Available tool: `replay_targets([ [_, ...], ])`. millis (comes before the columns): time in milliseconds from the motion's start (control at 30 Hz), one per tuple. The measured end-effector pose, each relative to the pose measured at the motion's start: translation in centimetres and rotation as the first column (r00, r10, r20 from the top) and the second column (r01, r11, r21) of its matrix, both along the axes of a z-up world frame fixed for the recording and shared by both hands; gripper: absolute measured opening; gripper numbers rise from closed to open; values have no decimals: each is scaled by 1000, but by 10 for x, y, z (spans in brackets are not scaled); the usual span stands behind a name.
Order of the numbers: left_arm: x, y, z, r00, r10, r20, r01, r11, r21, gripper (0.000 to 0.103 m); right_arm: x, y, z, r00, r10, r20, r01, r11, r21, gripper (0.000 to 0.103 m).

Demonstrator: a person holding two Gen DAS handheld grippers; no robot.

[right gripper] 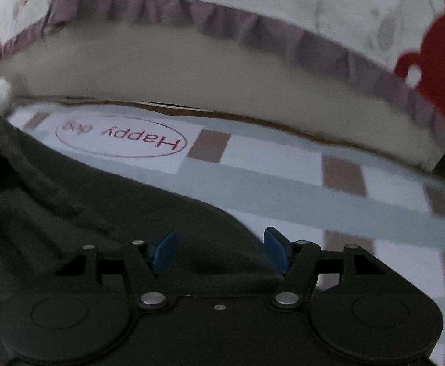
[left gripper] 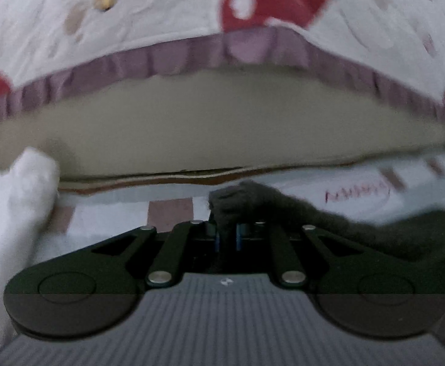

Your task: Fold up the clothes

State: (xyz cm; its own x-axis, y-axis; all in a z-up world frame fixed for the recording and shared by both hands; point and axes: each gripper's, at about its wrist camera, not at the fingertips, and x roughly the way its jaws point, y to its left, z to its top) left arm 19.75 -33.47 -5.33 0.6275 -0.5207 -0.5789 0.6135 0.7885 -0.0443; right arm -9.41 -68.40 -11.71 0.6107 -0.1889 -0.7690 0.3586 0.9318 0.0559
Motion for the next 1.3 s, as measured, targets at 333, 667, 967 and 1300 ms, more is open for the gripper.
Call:
replay_targets([
  [333, -21, 14, -13, 1000, -2, 6, 2, 1000, -23, 7, 0, 26, -26, 982, 179, -61, -174, 981, 86, 67],
  [667, -68, 25, 36, 987, -108, 116, 111, 994, -14, 6, 21, 35, -34, 979, 205, -5, -205, 979, -4, 14],
  [967, -40, 35, 42, 997, -81, 11, 82, 995, -52, 6, 12, 33, 35, 980, 144, 137, -117, 975, -187, 5],
  [1300, 55, -20, 14, 981, 104, 166, -122, 987, 101, 7, 136, -15, 76, 973, -116, 197, 189, 894, -407, 9],
])
